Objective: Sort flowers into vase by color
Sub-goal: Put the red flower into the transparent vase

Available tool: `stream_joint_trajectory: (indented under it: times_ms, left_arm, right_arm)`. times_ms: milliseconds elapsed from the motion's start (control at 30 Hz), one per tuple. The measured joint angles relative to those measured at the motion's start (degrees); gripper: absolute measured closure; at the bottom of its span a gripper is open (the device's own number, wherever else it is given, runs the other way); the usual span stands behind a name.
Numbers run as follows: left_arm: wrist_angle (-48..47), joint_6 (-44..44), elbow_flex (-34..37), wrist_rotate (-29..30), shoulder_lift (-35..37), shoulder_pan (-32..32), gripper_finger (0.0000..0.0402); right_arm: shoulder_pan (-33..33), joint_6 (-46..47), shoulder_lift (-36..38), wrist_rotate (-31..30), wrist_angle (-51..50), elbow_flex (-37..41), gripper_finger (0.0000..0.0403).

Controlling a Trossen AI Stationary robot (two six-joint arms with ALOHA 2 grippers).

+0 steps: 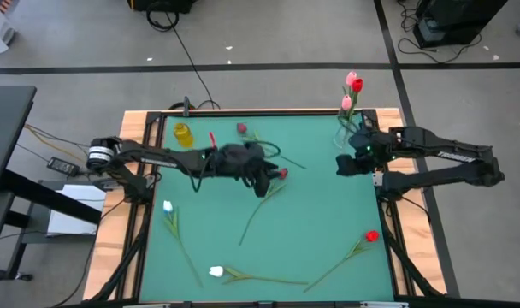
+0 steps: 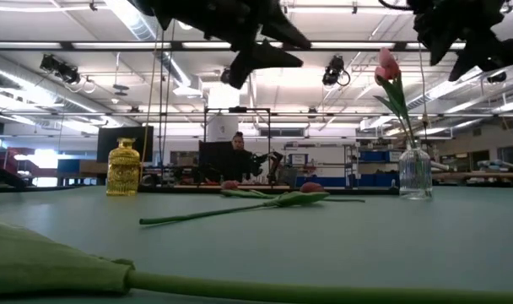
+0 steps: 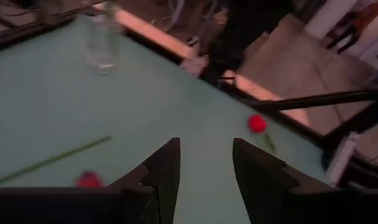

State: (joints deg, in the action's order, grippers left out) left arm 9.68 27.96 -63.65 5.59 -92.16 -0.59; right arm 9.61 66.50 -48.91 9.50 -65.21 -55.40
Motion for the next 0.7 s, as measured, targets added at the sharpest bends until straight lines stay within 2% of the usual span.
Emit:
stream_joint_trajectory:
  times_ms: [233, 467, 600, 700]
  left_arm:
    - [2.41, 3.43, 0.0, 3.98, -2.65, 6.22, 0.0249]
    - [2.87, 3.13, -0.07, 11.24, -2.91, 11.86, 0.0249]
    - [3.42, 4.23, -0.07, 13.26, -2.89, 12.85, 0.0249]
    - [2.88, 3.62, -0.07, 13.18, -2.89, 12.86, 0.0249]
  right_arm:
    - [-13.05, -3.86, -2.51, 4.57, -0.14, 0.02, 0.0212]
    - [-27.73, 1.1, -8.08, 3.19, 1.24, 0.02, 0.0212]
    - [-35.66, -5.01, -12.77, 2.66, 5.43, 0.04, 0.0212]
    - [-42.7, -10.61, -16.57, -0.12, 9.44, 0.02, 0.0212]
